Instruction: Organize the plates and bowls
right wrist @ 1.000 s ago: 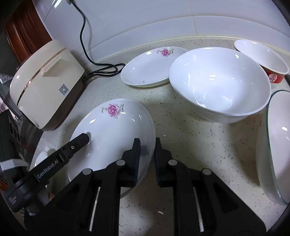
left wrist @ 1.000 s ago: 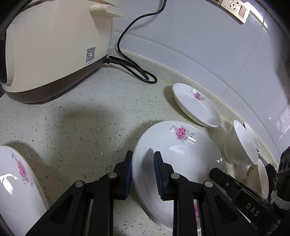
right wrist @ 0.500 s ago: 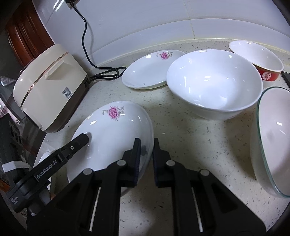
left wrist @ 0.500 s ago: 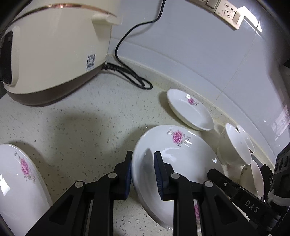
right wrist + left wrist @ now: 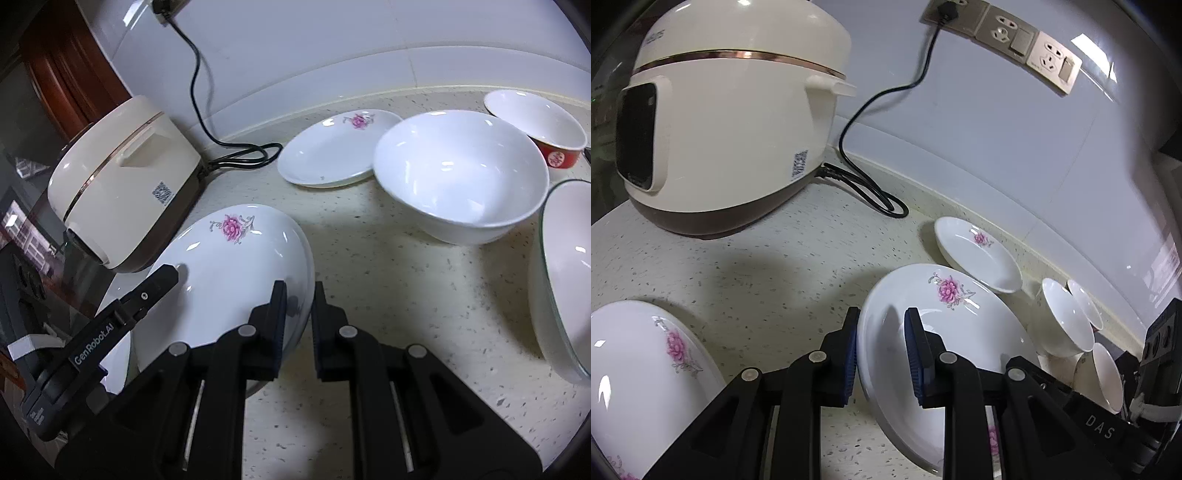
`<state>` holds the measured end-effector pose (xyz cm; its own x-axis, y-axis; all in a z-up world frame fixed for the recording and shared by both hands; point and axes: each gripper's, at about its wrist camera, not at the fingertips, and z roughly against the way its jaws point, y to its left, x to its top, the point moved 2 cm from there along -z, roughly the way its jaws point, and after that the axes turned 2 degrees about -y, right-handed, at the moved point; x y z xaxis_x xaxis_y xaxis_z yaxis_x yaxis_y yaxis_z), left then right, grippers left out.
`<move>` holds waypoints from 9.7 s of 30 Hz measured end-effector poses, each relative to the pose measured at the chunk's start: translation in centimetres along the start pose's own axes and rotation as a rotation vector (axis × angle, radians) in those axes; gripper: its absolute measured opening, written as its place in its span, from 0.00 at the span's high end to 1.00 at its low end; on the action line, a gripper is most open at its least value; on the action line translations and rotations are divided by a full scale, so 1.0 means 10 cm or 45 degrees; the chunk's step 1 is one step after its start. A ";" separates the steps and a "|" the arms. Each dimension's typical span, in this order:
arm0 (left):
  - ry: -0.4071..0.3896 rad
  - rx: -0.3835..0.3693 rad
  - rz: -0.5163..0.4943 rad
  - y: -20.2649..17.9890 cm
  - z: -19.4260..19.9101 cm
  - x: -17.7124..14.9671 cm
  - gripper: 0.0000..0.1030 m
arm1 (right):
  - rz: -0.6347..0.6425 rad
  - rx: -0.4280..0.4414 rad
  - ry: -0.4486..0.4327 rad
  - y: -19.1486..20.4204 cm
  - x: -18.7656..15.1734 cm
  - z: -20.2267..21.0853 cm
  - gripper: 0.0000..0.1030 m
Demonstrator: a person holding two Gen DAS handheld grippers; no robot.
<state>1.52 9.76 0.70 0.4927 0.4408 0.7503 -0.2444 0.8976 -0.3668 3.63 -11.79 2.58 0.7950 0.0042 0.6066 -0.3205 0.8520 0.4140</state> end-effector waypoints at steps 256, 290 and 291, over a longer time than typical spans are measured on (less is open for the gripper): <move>0.285 0.055 -0.225 -0.24 -0.24 -0.27 0.33 | -0.074 -0.198 0.090 -0.07 -0.15 0.04 0.60; 0.261 0.083 -0.191 -0.34 -0.19 -0.30 0.61 | -0.233 -0.123 0.052 -0.27 -0.16 0.06 0.83; 0.261 0.076 -0.182 -0.34 -0.20 -0.30 0.61 | -0.236 -0.121 0.042 -0.27 -0.15 0.08 0.83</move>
<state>2.55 5.39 -1.37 0.6835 0.3062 0.6626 -0.2062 0.9518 -0.2272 2.92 -14.50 1.08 0.8529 -0.1414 0.5025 -0.1182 0.8854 0.4497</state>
